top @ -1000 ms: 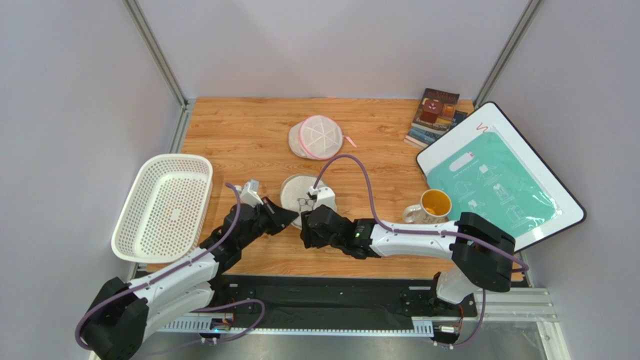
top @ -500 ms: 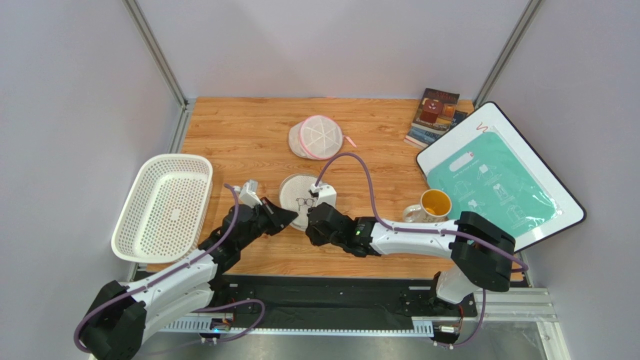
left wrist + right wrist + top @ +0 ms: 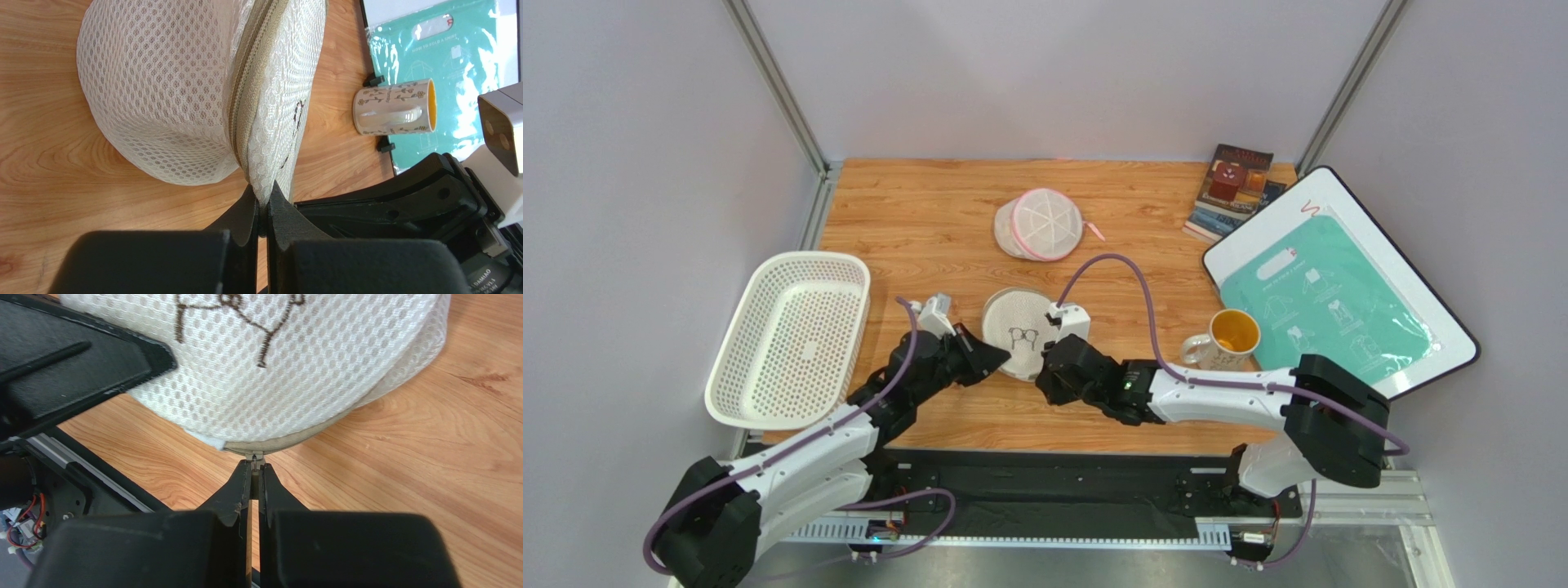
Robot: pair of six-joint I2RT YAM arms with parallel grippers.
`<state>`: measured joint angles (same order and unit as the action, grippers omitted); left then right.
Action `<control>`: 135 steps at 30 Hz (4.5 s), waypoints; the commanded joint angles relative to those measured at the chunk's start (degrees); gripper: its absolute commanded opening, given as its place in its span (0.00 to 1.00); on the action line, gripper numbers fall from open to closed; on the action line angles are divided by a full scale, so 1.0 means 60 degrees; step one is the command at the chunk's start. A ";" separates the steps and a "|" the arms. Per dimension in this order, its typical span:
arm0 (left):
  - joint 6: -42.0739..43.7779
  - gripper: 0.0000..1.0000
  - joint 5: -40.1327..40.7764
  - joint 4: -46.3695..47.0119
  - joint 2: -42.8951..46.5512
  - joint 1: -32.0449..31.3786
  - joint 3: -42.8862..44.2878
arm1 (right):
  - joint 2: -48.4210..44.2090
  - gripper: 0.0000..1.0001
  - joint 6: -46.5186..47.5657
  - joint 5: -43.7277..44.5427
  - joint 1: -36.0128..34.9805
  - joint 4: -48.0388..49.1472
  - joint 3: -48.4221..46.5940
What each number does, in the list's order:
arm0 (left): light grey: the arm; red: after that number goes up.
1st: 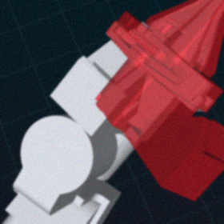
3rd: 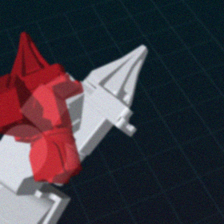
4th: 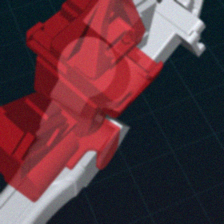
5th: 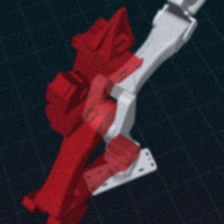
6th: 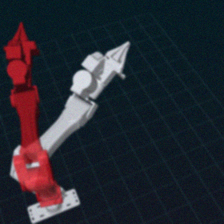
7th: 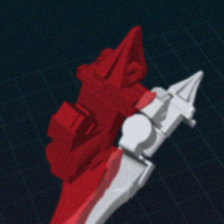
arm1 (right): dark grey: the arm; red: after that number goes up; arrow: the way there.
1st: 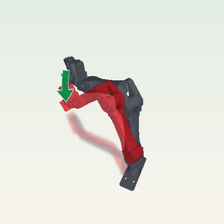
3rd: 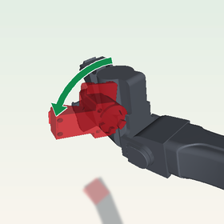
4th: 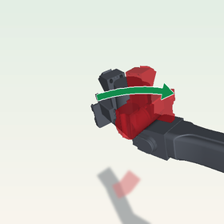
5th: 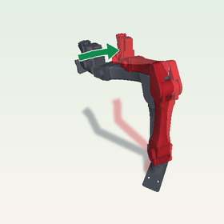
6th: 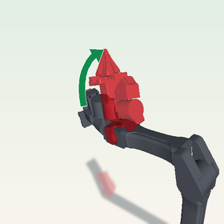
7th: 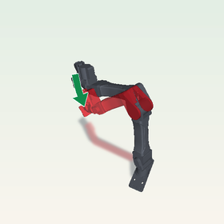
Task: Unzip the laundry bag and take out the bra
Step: Unzip the laundry bag at the center of the board.
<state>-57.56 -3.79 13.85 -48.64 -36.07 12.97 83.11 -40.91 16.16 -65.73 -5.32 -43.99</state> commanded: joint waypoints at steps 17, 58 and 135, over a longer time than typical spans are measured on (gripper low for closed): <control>0.1345 0.00 -0.1316 -0.0301 -0.1296 0.0782 0.0943 | -0.1401 0.00 0.0065 0.0192 0.0526 0.0052 0.1237; -0.0675 0.92 -0.0994 0.2819 -0.3054 -0.0682 -0.0025 | -0.0668 0.00 -0.0404 -0.0379 0.0424 0.0755 0.0782; 0.1172 1.00 -0.3236 -0.0228 -0.1401 0.0652 0.0184 | -0.1871 0.00 -0.0726 -0.0453 0.1259 0.0550 0.1971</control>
<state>-47.77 -24.47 12.58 -61.45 -30.33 17.32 69.71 -43.57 11.51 -56.93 -5.61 -28.67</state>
